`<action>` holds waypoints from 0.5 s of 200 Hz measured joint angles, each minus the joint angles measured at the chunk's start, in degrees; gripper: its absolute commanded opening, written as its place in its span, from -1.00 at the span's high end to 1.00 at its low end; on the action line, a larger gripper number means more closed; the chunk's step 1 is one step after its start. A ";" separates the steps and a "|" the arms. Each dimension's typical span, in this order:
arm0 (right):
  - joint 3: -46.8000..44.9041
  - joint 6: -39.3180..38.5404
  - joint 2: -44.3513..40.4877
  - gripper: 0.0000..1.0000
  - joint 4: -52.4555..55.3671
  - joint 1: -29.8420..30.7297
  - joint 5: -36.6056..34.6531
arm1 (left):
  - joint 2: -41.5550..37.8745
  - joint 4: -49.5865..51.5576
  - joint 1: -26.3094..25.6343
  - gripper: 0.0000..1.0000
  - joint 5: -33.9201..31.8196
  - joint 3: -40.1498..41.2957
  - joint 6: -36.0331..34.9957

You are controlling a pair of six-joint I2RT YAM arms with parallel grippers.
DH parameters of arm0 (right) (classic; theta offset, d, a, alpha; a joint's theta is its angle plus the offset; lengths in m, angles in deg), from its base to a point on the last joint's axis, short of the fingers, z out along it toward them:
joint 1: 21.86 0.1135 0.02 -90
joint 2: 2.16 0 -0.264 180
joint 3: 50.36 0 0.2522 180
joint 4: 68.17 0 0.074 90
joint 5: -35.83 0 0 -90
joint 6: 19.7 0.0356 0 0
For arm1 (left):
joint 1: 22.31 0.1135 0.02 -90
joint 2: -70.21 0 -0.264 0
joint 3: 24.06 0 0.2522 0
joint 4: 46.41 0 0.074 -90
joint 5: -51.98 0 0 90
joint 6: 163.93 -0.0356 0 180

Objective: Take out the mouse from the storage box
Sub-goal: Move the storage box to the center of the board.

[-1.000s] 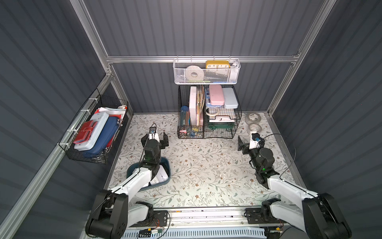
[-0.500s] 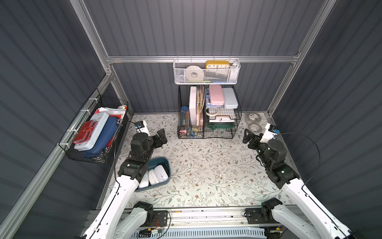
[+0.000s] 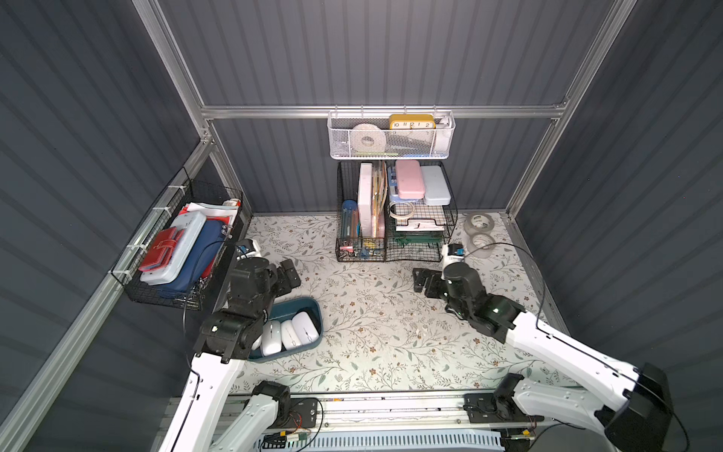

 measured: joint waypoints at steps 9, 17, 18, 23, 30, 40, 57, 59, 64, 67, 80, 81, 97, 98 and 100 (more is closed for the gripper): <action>2.97 0.50 4.57 -0.98 0.33 3.39 -0.83 | -1.79 0.57 0.00 -0.99 -0.31 1.18 0.37; 5.62 0.79 8.33 -0.98 0.68 5.88 -1.42 | -3.28 0.92 0.00 -0.99 -0.55 2.27 0.57; 6.19 0.81 9.03 -0.98 0.83 6.34 -1.62 | -3.41 0.96 0.00 -0.99 -0.57 2.38 0.59; 8.00 0.92 11.47 -0.98 1.20 7.87 -1.95 | -4.17 1.16 0.00 -0.99 -0.76 3.02 0.61; 10.88 1.01 15.13 -0.98 1.73 10.01 -2.51 | -5.01 1.29 0.00 -0.99 -1.03 3.74 0.63; 15.54 1.05 20.55 -0.98 2.69 12.98 -3.21 | -5.90 1.31 0.00 -0.99 -1.60 4.61 0.72; 22.86 1.05 28.61 -0.98 4.50 17.11 -3.50 | -7.08 1.53 0.00 -0.99 -2.84 5.33 1.03; 23.47 1.03 29.22 -0.98 4.68 17.42 -3.61 | -7.21 1.53 0.00 -0.99 -3.02 5.40 1.05; 25.70 1.03 31.52 -0.98 5.60 18.49 -3.43 | -7.65 1.57 0.00 -0.99 -3.30 5.53 1.18; 26.86 1.03 32.72 -0.98 5.97 19.02 -3.41 | -7.87 1.60 0.00 -0.99 -3.50 5.60 1.27; 30.93 1.01 36.98 -0.98 7.48 20.70 -2.89 | -9.16 1.68 0.00 -0.99 -4.11 5.84 1.64; 31.36 1.01 37.46 -0.98 7.61 20.87 -2.78 | -9.31 1.68 0.00 -0.99 -4.20 5.88 1.68; 35.69 0.98 42.01 -0.98 9.55 22.18 -1.53 | -11.13 1.70 0.00 -0.99 -5.09 5.97 2.10; 36.11 0.98 42.40 -0.98 9.70 22.29 -1.46 | -11.19 1.70 0.00 -0.99 -5.16 5.97 2.12; 36.46 1.01 42.77 -0.98 9.84 22.36 -1.46 | -11.39 1.70 0.00 -0.99 -5.22 5.97 2.14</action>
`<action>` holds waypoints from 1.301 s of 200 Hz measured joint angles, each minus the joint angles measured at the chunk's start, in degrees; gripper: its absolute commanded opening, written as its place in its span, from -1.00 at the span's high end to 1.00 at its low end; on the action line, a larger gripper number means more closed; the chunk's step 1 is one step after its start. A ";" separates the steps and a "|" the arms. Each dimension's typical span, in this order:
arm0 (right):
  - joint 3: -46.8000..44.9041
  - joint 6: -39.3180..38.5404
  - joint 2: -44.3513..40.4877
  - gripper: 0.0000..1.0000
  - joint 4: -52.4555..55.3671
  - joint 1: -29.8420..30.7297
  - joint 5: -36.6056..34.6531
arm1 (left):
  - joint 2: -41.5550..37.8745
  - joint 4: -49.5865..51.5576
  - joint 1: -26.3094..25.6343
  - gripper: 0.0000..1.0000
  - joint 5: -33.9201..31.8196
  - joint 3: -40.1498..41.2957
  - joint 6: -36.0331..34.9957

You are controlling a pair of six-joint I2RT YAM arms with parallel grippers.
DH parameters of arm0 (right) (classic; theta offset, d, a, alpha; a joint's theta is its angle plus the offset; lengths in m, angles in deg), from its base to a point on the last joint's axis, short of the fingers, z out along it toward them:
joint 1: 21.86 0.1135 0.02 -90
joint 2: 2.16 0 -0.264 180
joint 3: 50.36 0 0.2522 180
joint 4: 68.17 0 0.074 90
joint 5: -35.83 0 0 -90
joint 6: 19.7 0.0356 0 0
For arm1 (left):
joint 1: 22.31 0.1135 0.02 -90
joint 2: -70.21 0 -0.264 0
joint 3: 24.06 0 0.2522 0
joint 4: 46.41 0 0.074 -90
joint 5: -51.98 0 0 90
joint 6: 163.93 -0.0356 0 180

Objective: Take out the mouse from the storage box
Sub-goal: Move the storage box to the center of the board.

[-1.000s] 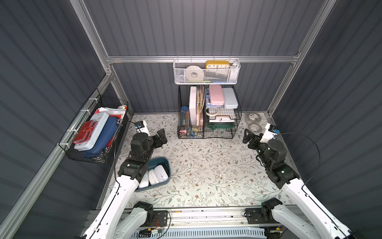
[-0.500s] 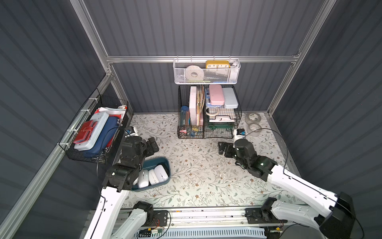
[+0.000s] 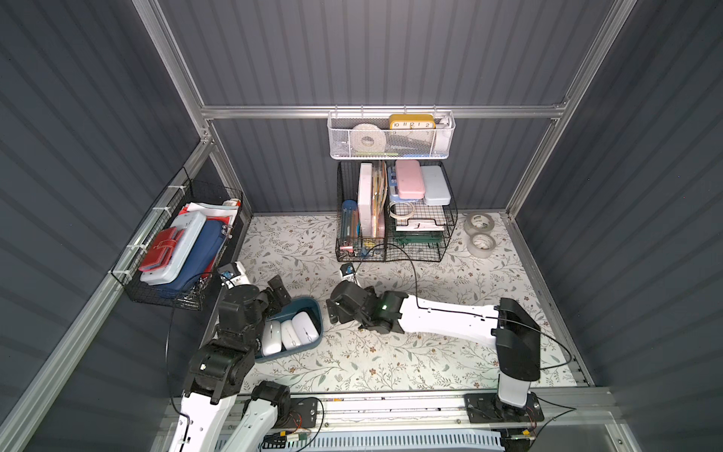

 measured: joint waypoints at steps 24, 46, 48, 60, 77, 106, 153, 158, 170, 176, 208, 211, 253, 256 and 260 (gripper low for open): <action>5.92 0.28 6.10 -0.98 3.34 0.87 1.38 | -1.49 0.00 0.00 -0.99 -0.87 0.02 0.31; 10.95 1.14 11.13 -0.98 6.88 0.98 1.62 | -1.57 -0.02 0.00 -0.99 -1.20 0.17 0.44; 11.23 1.14 11.45 -0.98 7.06 0.98 1.66 | -1.60 -0.02 0.00 -0.99 -1.22 0.22 0.44; 13.18 1.46 13.62 -0.98 8.48 0.96 1.86 | -1.66 0.00 0.00 -0.99 -1.25 0.39 0.55; 15.45 1.55 16.17 -0.98 10.34 0.92 2.21 | -1.88 -0.02 0.00 -0.99 -1.27 0.57 0.59; 19.43 1.70 19.67 -0.98 13.22 0.92 2.34 | -2.34 -0.02 0.00 -0.99 -1.25 0.70 0.63; 26.12 3.04 24.00 -0.97 17.18 0.33 2.27 | -2.43 -0.02 0.00 -0.99 -1.27 0.70 0.81; 26.67 3.48 24.41 -0.98 17.70 0.17 2.23 | -2.43 -0.02 0.00 -0.99 -1.27 0.72 0.83; 28.13 4.79 25.57 -0.97 19.04 -0.33 2.21 | -2.43 -0.02 0.00 -0.99 -1.25 0.72 0.83; 28.72 5.38 26.12 -0.97 19.69 -0.59 2.21 | -2.43 -0.04 0.00 -0.99 -1.25 0.76 0.85; 33.48 7.82 28.79 -0.96 23.06 -1.42 1.25 | -2.43 -0.04 0.00 -0.99 -1.25 0.76 0.98; 33.97 8.02 28.98 -0.97 23.41 -1.46 1.07 | -2.43 -0.02 0.00 -0.99 -1.25 0.76 1.01; 33.05 9.64 28.02 -0.94 25.81 -1.40 -1.86 | -2.01 -0.46 0.00 -0.99 -1.11 1.20 1.03; 32.37 9.70 27.61 -0.94 25.73 -1.40 -2.12 | -1.86 -0.52 0.00 -0.99 -0.98 1.29 1.01; 30.99 9.73 26.86 -0.94 25.38 -1.38 -2.38 | -1.62 -0.57 0.00 -0.99 -0.74 1.38 1.01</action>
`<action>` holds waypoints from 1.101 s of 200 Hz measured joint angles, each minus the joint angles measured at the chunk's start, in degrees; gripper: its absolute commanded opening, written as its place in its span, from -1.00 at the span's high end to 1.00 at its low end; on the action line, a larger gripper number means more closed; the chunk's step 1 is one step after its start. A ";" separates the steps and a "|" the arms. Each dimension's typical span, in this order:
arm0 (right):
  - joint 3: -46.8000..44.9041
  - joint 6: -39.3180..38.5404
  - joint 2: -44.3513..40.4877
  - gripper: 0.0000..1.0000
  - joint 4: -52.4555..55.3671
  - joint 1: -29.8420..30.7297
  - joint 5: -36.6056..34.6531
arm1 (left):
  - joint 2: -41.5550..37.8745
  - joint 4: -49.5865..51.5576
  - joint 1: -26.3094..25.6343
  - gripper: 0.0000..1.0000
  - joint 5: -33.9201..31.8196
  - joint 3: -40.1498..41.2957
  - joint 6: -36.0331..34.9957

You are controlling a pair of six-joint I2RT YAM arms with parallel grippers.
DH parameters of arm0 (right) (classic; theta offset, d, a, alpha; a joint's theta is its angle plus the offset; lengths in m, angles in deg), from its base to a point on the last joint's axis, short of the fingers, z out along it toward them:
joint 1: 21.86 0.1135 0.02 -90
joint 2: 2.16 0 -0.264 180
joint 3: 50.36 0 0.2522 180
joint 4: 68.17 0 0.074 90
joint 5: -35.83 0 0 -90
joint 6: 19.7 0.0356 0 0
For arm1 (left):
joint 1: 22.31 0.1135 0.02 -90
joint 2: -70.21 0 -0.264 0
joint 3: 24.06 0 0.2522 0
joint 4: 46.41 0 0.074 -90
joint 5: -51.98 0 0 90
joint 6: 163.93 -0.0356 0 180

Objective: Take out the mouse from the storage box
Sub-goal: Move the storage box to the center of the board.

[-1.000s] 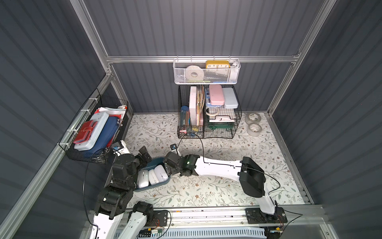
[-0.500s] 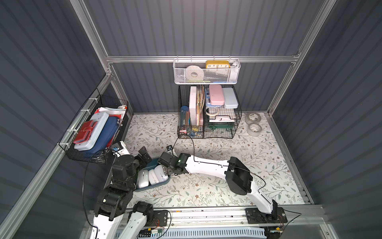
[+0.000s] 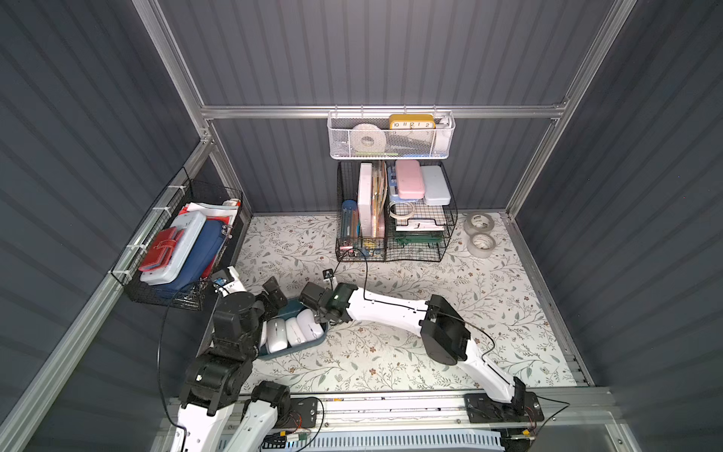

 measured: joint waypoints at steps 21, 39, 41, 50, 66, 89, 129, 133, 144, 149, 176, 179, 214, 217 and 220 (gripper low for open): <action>-8.72 0.46 -5.20 -0.94 -2.25 -0.07 -1.29 | 2.38 -0.20 0.00 -0.99 1.33 0.04 0.00; -17.42 1.01 -10.51 -0.94 -5.03 -0.48 -1.88 | 4.63 -0.31 0.00 -0.99 2.60 0.04 -0.02; -18.38 1.01 -11.13 -0.94 -5.29 -0.57 -1.90 | 4.90 -0.33 0.00 -0.99 2.78 0.04 0.00; -22.08 1.42 -13.51 -0.94 -6.29 -1.11 -2.05 | 6.05 -0.37 0.00 -0.99 3.67 0.04 0.00; -27.36 2.05 -17.03 -0.94 -7.63 -2.56 -2.10 | 8.04 -0.37 0.02 -0.99 5.51 0.04 0.00; -33.55 2.99 -21.24 -0.94 -8.90 -5.22 -2.08 | 11.50 -0.61 0.07 -0.99 8.87 0.04 0.02; -42.47 4.24 -27.10 -0.94 -10.49 -9.42 -2.05 | 18.47 -0.20 0.04 -0.99 13.86 0.11 2.23; -43.28 4.22 -27.63 -0.94 -10.73 -9.81 -2.01 | 18.82 -0.28 0.07 -0.99 14.12 0.26 2.62; -45.48 4.07 -29.07 -0.95 -11.28 -11.32 -1.97 | 19.45 -0.76 0.07 -0.98 15.30 1.44 4.09; -46.34 3.93 -29.68 -0.95 -11.43 -12.11 -1.92 | 19.56 -0.90 0.07 -0.99 15.93 2.19 4.68; -49.31 1.99 -32.22 -0.95 -12.07 -17.07 -1.55 | 19.93 -2.99 0.07 -0.98 20.06 7.43 6.62; -49.55 1.70 -32.48 -0.95 -12.15 -17.66 -1.55 | 20.04 -3.41 0.07 -0.99 20.61 8.02 6.67; -50.66 -1.60 -35.45 -0.92 -12.33 -22.86 -1.66 | 22.12 -9.62 0.07 -0.99 29.42 13.46 6.97; -50.66 -1.88 -35.80 -0.91 -12.31 -23.08 -1.73 | 22.40 -10.05 0.07 -0.99 30.03 13.66 6.97; -50.66 -2.16 -36.09 -0.91 -12.26 -23.26 -1.73 | 22.67 -10.54 0.07 -0.99 30.67 13.86 6.95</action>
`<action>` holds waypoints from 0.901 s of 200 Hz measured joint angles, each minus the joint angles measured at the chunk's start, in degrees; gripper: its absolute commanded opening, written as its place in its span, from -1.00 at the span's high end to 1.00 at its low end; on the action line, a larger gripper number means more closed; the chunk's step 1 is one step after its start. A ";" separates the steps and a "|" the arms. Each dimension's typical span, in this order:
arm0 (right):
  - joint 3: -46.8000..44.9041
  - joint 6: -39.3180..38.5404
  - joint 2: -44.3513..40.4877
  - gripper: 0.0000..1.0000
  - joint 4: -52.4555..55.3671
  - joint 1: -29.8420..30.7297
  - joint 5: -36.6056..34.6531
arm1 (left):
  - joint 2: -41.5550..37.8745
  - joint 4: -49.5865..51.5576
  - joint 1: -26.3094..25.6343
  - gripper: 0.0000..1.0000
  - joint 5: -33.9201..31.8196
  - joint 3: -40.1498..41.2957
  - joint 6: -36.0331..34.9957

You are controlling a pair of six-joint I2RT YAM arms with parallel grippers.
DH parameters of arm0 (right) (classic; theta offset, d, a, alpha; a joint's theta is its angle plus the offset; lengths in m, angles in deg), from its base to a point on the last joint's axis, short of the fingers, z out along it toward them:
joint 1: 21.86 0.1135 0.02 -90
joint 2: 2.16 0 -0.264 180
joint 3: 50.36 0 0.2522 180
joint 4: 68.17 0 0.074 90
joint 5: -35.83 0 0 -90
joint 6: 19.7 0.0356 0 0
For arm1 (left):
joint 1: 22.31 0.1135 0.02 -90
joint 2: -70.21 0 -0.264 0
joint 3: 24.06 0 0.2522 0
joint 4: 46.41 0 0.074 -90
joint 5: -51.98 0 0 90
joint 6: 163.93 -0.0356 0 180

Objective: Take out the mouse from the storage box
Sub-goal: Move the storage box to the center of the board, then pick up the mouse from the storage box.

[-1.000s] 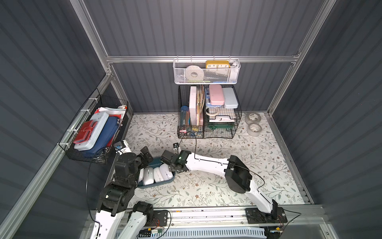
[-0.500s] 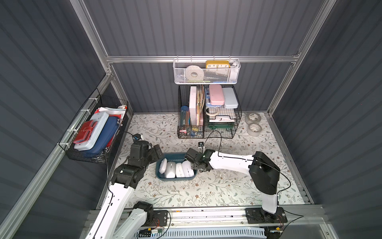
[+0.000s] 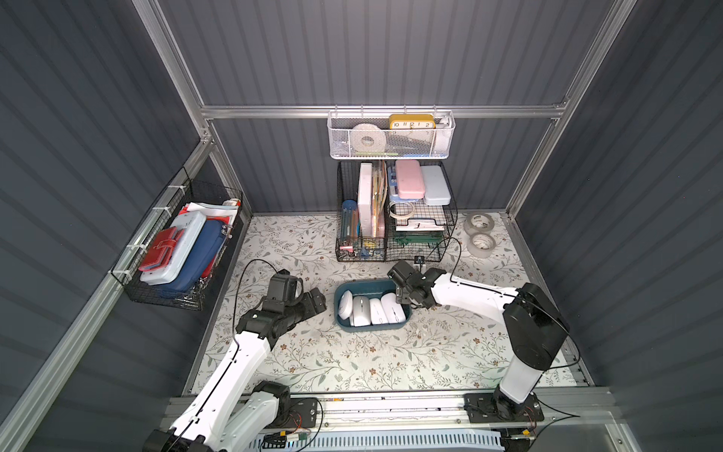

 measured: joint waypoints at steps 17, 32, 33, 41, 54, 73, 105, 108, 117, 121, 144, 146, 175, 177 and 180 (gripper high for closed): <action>-0.07 -1.22 -2.32 -0.90 0.22 -0.09 0.13 | 1.01 -3.06 0.00 -0.99 3.21 1.42 0.02; -0.33 -2.43 -4.74 -0.89 0.13 0.94 0.37 | 0.98 -5.73 -0.02 -0.99 6.12 3.06 0.07; -0.37 -2.62 -4.98 -0.89 0.09 1.07 0.39 | 0.98 -5.84 -0.02 -0.99 6.25 3.15 0.07; -0.52 -3.39 -6.12 -0.89 -0.07 2.08 0.42 | 1.09 -7.08 -0.02 -0.98 7.76 3.89 0.09; -0.52 -4.66 -7.56 -0.89 -0.31 4.79 0.02 | 1.53 -8.81 -0.02 -0.98 9.84 4.94 0.11; 0.24 -6.03 -7.93 -0.89 0.04 9.01 0.04 | 2.45 -10.80 -0.02 -0.99 12.07 6.16 0.13; 3.69 -6.78 -4.83 -0.86 1.14 11.85 1.53 | 4.31 -13.00 -0.02 -0.98 14.51 6.88 0.35; 3.98 -6.82 -4.55 -0.85 1.20 11.85 1.53 | 4.48 -13.22 -0.02 -0.98 14.71 6.88 0.39; 5.01 -7.02 -2.91 -0.86 1.57 11.93 1.64 | 4.98 -13.81 -0.02 -0.98 15.21 6.88 0.50; 5.60 -7.06 -2.14 -0.85 1.90 11.93 1.60 | 5.14 -13.99 -0.02 -0.99 15.37 6.91 0.52; 9.05 -7.91 2.73 -0.84 4.52 11.96 1.62 | 5.68 -15.17 -0.02 -0.98 16.11 7.06 0.68; 9.25 -7.98 2.97 -0.84 4.68 11.96 1.64 | 5.70 -15.26 -0.02 -0.98 16.17 7.06 0.70; 11.32 -8.92 6.78 -0.84 7.06 12.07 1.62 | 6.19 -16.06 -0.02 -0.98 16.72 7.08 0.74; 11.32 -8.92 6.91 -0.84 7.17 12.07 1.62 | 6.23 -16.13 -0.02 -0.98 16.74 7.10 0.74; 11.32 -8.92 7.10 -0.84 7.34 12.07 1.62 | 6.29 -16.24 -0.02 -0.98 16.76 7.15 0.74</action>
